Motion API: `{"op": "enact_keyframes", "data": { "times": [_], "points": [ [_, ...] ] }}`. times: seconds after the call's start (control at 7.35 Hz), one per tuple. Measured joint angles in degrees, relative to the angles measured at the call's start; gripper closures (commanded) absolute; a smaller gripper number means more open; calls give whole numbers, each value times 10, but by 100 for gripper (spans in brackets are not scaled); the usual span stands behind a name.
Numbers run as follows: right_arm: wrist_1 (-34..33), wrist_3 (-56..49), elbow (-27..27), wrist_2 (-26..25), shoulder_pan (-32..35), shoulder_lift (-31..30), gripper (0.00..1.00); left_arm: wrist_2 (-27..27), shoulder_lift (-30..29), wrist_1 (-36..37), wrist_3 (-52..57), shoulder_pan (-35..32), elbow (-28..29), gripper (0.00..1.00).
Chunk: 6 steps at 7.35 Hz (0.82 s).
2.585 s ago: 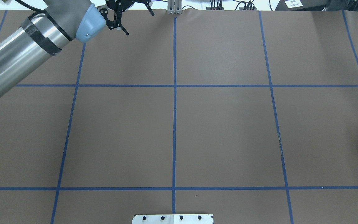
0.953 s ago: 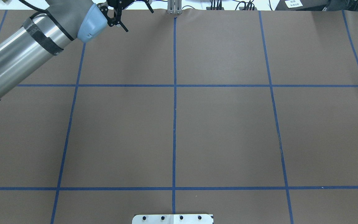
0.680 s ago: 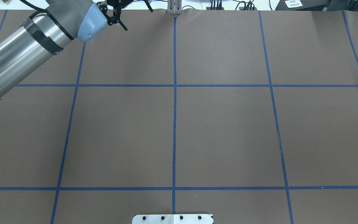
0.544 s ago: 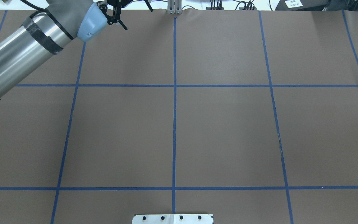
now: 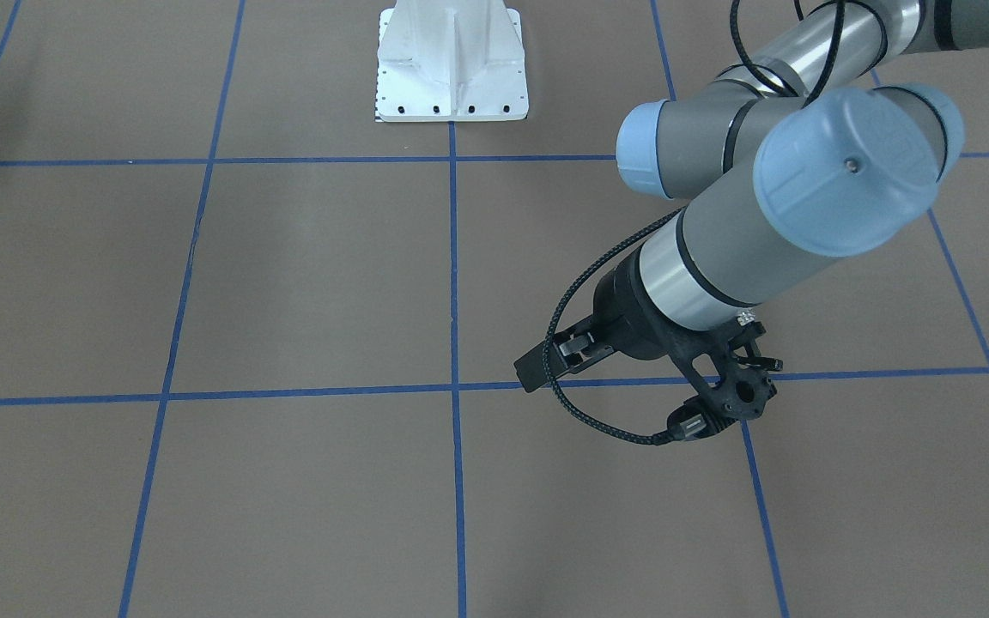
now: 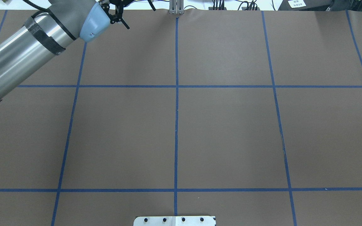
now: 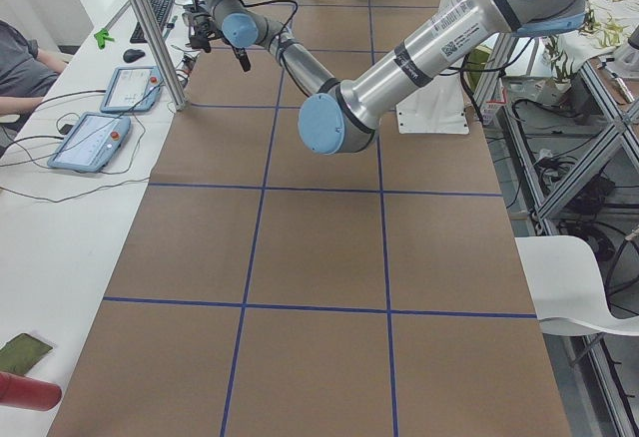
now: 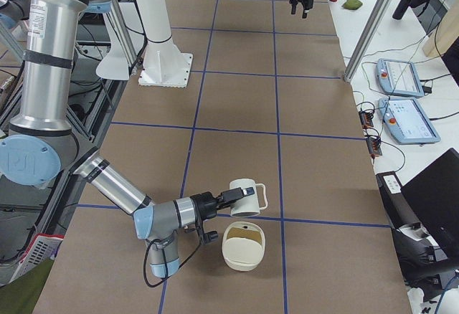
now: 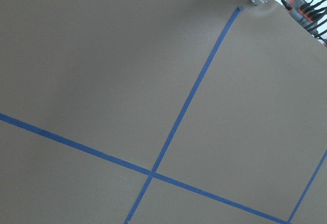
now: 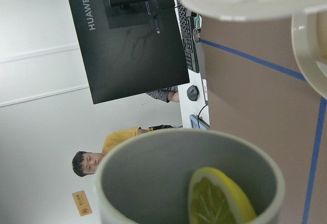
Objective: Left arm hands cup to right arm to dump lemon
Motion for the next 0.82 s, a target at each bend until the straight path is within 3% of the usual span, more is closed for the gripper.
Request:
{"op": "enact_keyframes", "data": {
  "times": [0.82],
  "points": [
    [22, 173, -9, -50, 3, 1, 66, 33, -5, 0, 17, 7, 3, 0]
  ]
}}
